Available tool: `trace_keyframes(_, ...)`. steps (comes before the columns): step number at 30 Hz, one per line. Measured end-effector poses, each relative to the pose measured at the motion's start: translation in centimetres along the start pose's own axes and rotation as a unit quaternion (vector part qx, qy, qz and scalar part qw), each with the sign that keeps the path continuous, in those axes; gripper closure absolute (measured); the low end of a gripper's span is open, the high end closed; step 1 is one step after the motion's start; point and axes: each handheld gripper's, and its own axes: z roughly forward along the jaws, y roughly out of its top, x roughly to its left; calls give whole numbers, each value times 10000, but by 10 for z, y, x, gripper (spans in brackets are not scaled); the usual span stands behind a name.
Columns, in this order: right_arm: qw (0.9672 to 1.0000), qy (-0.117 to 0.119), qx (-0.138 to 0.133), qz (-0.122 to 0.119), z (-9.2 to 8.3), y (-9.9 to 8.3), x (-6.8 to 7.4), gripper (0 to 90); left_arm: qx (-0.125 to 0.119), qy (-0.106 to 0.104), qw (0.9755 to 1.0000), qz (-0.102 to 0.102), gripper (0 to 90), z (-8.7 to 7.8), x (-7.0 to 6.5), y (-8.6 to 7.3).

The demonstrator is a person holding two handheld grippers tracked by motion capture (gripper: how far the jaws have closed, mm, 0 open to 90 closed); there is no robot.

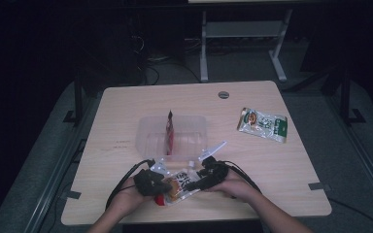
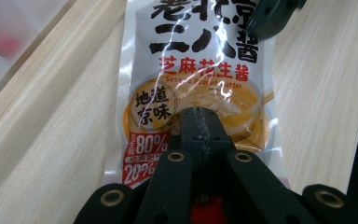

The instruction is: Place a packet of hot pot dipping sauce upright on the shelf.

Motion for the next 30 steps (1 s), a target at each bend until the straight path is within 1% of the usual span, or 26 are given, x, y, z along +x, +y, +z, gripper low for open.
trace_keyframes(2, 9999, 50, 80, -53, 4, 5, 0, 534, 38, 7, 10000, 46, 900, -1, 0, 0)
trace_keyframes(4, 9998, 38, 125, -126, 7, 8, 0, 548, 31, 8, 10000, 57, 900, -1, 0, 0)
trace_keyframes(5, 9998, 116, 141, -7, 6, 8, 0, 552, 29, 5, 10000, 59, 900, -1, 0, 0)
trace_keyframes(7, 9998, 123, 175, 9, 4, 7, 0, 577, 27, -12, 10000, 58, 900, -1, 1, 0)
trace_keyframes(9, 9997, 200, 113, 84, 2, 8, -1, 612, 26, -22, 10000, 59, 900, -1, 1, 0)
trace_keyframes(10, 9997, 242, 61, 58, 1, 8, -1, 628, 23, -16, 10000, 59, 900, -1, 1, 0)
trace_keyframes(11, 9995, 290, 3, 86, 1, 8, -1, 646, 36, -6, 10000, 82, 900, -1, 1, 0)
trace_keyframes(12, 9995, 294, 2, 88, -1, 9, -1, 663, 33, 8, 9999, 104, 900, -1, 0, 0)
trace_keyframes(13, 9993, 341, -18, 131, -1, 9, 0, 670, 28, 8, 9999, 112, 900, -1, 0, -1)
trace_keyframes(14, 9994, 334, -21, 103, -2, 9, -1, 676, 28, 12, 9999, 130, 900, -1, 0, -1)
trace_keyframes(15, 9992, 367, -42, 132, -2, 9, 0, 693, 29, 8, 9999, 135, 900, -1, 0, -1)
trace_keyframes(17, 9991, 393, -88, 148, -4, 9, 1, 712, 37, -10, 9999, 125, 900, -1, 1, -1)
trace_keyframes(18, 9988, 427, -149, 180, -4, 10, 1, 722, -4, -25, 10000, 78, 900, -1, 1, -1)
trace_keyframes(19, 9988, 438, -194, 139, -5, 10, 1, 728, -2, -34, 10000, 68, 900, -1, 1, -1)
trace_keyframes(20, 9985, 471, -209, 190, -6, 10, 2, 738, 7, -25, 10000, 95, 900, -1, 1, -2)
trace_keyframes(22, 9981, 508, -281, 184, -8, 11, 2, 761, 5, -27, 10000, 92, 900, -1, 1, -2)
trace_keyframes(24, 9979, 530, -329, 175, -8, 11, 3, 779, 69, -28, 9998, 171, 900, -3, 2, -2)
trace_keyframes(27, 9979, 521, -375, 114, -9, 12, 5, 815, 23, -40, 9999, 121, 900, -3, 1, -3)
trace_keyframes(28, 9979, 518, -371, 104, -9, 12, 6, 822, 32, -52, 9999, 154, 900, -4, 2, -3)
trace_keyframes(29, 9978, 531, -400, 74, -9, 12, 8, 833, -18, -56, 9999, 97, 899, -4, 1, -3)
trace_keyframes(30, 9977, 538, -413, 49, -9, 12, 8, 839, -14, -92, 9999, 94, 899, -5, 2, -4)
